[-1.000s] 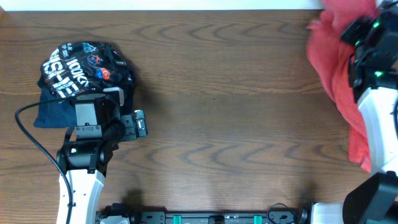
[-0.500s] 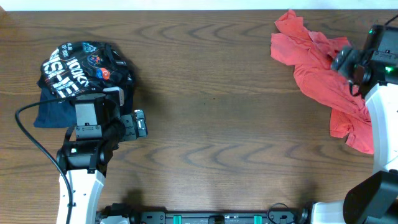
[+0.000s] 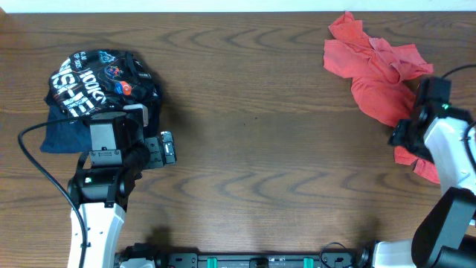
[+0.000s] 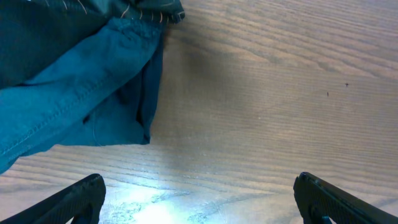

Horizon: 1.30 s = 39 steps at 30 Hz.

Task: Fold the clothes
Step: 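Grasp the orange t-shirt with the right gripper and drag it toward center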

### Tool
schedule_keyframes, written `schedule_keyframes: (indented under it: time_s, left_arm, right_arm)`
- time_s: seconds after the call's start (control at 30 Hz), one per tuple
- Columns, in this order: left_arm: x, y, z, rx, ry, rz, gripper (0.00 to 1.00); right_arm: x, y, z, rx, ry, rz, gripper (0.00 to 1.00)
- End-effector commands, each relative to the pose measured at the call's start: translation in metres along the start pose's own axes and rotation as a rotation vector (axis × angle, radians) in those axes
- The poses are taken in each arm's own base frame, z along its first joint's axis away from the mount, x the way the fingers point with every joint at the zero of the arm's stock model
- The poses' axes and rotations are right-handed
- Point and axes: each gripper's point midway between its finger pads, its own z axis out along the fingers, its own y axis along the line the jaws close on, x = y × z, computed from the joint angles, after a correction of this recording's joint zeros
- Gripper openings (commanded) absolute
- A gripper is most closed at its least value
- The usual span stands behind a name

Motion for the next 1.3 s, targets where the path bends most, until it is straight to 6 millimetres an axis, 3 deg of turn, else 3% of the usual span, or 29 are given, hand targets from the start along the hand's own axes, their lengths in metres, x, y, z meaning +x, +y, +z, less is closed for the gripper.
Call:
schedule_keyframes:
  time_s: [0.0,0.2,0.4,0.43,0.7,0.8,0.93,1.0,1.13,1.27]
  left_arm:
    - [-0.007,-0.004,-0.005,0.015,-0.019,-0.007,0.98]
    - [-0.007,-0.004,-0.005,0.015,-0.019,-0.007,0.98]
    - [-0.007,-0.004,-0.005,0.015,-0.019,-0.007,0.98]
    - [-0.007,-0.004,-0.005,0.015,-0.019,-0.007,0.98]
    - [-0.007,-0.004,-0.004,0.015,-0.018,-0.007,0.98]
    - [-0.007,-0.004,-0.004,0.015,-0.018,-0.007,0.98]
    - [-0.007,-0.004,-0.005,0.015,-0.018,-0.007,0.98]
    - [-0.007,-0.004,-0.005,0.015,-0.019,-0.007,0.98]
    - [-0.007,-0.004,-0.005,0.014,-0.020,-0.007,0.98]
    - [-0.007,-0.004,-0.005,0.015,-0.020,-0.007,0.98]
  right_arm:
    - [0.015,0.004,0.017,-0.011,0.022,-0.006,0.77]
    - [0.029,0.017,0.043,-0.061,-0.012,0.011,0.74]
    - [0.013,0.024,0.053,-0.087,-0.129,0.053,0.69]
    - [0.013,0.024,0.054,-0.088,-0.132,0.054,0.66]
    - [0.029,0.022,0.060,-0.077,-0.094,0.040,0.02]
    - [0.034,0.029,0.060,-0.115,-0.072,0.031,0.01]
    - [0.050,0.090,0.042,-0.436,-0.018,-0.134,0.01]
    - [0.069,0.135,0.016,-0.678,0.015,-0.260,0.01]
    - [0.131,0.207,-0.053,-1.079,0.088,-0.560,0.01]
    - [0.192,0.246,-0.087,-1.145,0.099,-0.826,0.01]
